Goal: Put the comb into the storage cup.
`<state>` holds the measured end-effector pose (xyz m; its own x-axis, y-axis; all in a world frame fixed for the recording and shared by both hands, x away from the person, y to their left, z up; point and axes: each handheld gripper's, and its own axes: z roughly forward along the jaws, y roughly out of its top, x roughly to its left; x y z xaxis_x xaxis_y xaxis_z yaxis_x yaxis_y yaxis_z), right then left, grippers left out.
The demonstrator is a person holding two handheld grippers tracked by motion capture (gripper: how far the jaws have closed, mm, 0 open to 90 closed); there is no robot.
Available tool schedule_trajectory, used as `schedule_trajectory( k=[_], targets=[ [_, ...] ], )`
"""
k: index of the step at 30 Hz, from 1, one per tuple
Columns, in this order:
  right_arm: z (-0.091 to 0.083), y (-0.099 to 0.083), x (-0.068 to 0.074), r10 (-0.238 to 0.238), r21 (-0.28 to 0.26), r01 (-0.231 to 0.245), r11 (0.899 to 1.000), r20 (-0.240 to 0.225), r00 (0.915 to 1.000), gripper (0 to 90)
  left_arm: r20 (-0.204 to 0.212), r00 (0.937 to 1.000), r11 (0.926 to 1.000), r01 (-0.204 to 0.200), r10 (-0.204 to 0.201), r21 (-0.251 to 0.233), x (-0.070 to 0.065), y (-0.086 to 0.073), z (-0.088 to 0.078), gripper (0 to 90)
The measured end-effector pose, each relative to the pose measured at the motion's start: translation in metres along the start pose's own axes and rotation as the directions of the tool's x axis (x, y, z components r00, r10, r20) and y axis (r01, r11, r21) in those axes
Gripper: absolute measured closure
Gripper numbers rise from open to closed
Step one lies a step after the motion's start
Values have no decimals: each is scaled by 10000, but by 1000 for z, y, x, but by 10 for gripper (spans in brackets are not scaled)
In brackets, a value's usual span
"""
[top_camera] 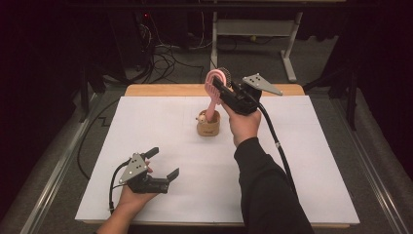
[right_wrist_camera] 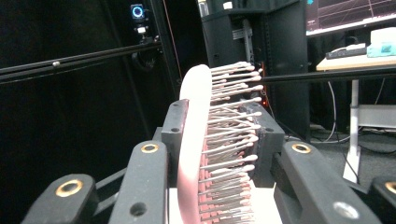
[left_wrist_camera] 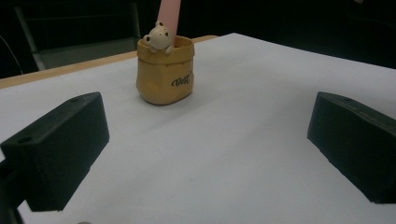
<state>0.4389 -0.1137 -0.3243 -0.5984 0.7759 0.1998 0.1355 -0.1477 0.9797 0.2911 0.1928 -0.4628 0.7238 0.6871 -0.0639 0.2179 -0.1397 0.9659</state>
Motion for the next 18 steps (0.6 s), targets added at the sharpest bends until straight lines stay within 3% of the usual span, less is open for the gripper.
schedule_trajectory(
  k=[18],
  targets=[
    [9,-9,1,103,164,-103,9998,5,9999,667,5,10000,10000,29,-29,26,-1,0,1,0]
  ],
)
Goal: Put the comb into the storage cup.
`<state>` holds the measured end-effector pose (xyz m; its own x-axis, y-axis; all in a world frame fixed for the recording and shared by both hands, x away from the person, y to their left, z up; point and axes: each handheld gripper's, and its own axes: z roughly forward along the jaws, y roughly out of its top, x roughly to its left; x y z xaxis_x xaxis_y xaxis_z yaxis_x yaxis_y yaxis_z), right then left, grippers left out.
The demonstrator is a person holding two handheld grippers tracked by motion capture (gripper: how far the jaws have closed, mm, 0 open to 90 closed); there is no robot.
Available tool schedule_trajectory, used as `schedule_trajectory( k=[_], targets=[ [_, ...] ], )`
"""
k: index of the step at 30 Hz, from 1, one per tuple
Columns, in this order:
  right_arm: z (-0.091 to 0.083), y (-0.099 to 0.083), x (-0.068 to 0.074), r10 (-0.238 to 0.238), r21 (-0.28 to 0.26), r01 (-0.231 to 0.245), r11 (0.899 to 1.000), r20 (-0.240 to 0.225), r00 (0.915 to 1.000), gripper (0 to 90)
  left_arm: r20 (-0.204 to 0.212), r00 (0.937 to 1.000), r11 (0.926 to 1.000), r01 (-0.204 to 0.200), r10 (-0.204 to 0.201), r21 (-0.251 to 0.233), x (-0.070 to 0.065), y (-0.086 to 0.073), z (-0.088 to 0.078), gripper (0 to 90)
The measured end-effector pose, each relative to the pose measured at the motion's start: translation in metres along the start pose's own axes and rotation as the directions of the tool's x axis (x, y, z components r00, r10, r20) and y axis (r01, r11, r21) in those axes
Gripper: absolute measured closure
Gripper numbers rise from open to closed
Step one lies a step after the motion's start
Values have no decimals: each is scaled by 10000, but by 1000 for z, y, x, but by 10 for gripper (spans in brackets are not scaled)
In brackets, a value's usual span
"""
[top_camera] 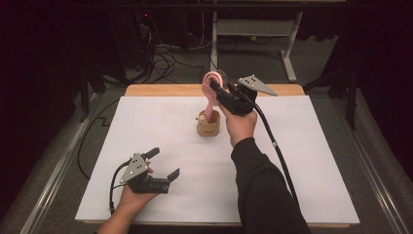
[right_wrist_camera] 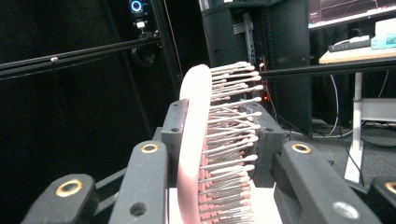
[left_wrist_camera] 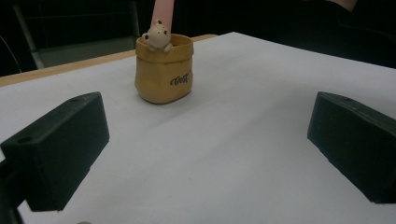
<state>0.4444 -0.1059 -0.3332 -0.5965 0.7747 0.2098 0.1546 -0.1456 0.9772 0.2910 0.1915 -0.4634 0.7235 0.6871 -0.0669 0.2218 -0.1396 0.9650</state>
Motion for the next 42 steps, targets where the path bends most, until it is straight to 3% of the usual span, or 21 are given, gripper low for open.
schedule_trajectory(
  k=[42],
  targets=[
    [15,-34,-1,332,487,-340,9982,164,9993,665,-34,10000,10000,-65,65,-2,0,0,0,0]
  ],
)
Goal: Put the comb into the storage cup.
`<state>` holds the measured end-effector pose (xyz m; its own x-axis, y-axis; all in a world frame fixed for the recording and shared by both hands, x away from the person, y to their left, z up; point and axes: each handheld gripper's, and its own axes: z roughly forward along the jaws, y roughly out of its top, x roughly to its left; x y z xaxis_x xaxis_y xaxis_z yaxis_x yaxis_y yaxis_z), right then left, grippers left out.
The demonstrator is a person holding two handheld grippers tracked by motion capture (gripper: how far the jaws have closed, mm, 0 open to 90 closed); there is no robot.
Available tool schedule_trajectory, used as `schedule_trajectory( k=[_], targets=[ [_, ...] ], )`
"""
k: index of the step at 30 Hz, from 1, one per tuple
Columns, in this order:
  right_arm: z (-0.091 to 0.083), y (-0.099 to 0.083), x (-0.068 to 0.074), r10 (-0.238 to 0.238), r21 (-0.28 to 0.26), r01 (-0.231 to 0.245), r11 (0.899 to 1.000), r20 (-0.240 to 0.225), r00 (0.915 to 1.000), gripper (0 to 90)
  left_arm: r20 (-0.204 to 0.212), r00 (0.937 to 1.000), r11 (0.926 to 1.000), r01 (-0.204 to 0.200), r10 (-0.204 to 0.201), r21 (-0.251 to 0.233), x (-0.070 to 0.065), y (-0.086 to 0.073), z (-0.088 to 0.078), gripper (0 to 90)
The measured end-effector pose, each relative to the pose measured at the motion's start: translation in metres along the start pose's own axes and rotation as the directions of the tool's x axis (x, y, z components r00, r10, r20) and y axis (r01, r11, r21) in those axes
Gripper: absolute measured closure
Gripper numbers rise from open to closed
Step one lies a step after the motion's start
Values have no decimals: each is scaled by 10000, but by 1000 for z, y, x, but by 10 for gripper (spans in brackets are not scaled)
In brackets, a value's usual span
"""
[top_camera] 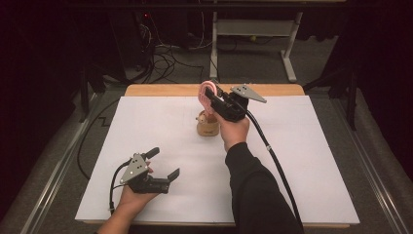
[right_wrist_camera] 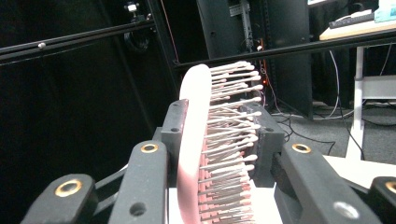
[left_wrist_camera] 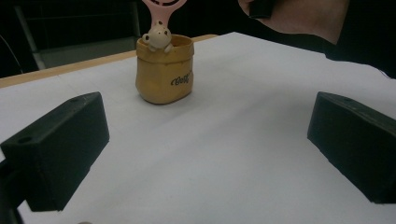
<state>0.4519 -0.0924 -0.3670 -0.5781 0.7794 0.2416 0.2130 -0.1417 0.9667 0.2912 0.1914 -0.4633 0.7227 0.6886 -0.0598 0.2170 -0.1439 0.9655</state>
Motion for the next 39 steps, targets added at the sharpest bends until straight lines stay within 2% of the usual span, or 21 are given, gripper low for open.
schedule_trajectory(
  k=[8,17,26,39],
  targets=[
    [0,-1,1,-43,-10,43,10000,8,10000,662,-1,10000,10000,-15,15,35,0,0,0,0],
    [-2,2,0,-124,251,121,9996,98,9999,652,35,10000,10000,-13,13,10,0,0,0,0],
    [-6,4,-2,-431,427,414,9982,389,9983,643,53,10000,10000,22,-22,57,1,0,1,0],
    [-13,5,-6,-639,694,590,9958,708,9954,628,99,9999,10000,50,-51,85,0,-1,2,0]
  ],
)
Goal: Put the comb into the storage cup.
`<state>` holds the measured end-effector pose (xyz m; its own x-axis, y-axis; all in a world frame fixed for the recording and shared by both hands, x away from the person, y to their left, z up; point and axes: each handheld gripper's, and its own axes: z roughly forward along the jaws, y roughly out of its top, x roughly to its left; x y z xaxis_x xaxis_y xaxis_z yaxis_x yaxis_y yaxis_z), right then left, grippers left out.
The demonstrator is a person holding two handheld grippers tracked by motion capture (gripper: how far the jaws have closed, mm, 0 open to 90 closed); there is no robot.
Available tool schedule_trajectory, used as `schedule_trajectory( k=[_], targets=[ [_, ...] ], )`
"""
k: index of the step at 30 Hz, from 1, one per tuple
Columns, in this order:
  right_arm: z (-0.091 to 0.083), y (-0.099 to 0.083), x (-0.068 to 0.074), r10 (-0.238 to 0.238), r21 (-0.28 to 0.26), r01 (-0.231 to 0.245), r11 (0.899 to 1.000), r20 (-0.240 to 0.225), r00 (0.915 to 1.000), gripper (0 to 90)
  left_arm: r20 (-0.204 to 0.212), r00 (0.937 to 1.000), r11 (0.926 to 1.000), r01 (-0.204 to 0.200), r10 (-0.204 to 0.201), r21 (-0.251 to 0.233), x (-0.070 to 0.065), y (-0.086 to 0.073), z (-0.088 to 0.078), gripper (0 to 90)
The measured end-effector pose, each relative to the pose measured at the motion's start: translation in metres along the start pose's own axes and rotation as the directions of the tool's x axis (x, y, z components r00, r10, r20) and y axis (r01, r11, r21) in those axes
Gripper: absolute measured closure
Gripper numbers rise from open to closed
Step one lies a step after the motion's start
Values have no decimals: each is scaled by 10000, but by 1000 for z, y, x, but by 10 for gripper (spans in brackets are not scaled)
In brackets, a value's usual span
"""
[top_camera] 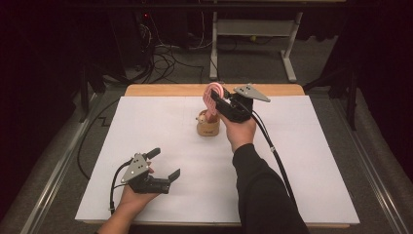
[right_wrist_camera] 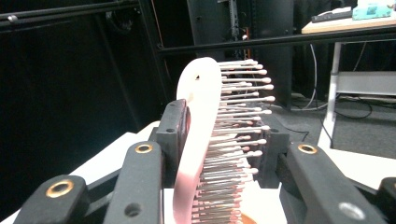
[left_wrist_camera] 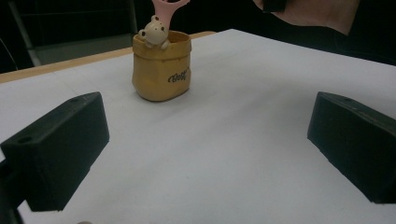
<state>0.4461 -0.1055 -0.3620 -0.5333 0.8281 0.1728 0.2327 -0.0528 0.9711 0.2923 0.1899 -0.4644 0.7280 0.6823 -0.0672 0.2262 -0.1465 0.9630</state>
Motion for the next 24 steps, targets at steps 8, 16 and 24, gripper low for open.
schedule_trajectory(
  k=[8,16,24],
  targets=[
    [-4,-2,-5,119,179,-125,9998,316,9994,597,-11,10000,10000,-13,13,-11,0,0,0,0],
    [-7,-6,-10,195,217,-207,9996,518,9985,570,-15,10000,10000,-27,27,-13,0,0,0,0],
    [-11,-8,-16,242,294,-262,9992,671,9975,551,12,10000,10000,-30,30,16,0,0,1,0]
  ],
)
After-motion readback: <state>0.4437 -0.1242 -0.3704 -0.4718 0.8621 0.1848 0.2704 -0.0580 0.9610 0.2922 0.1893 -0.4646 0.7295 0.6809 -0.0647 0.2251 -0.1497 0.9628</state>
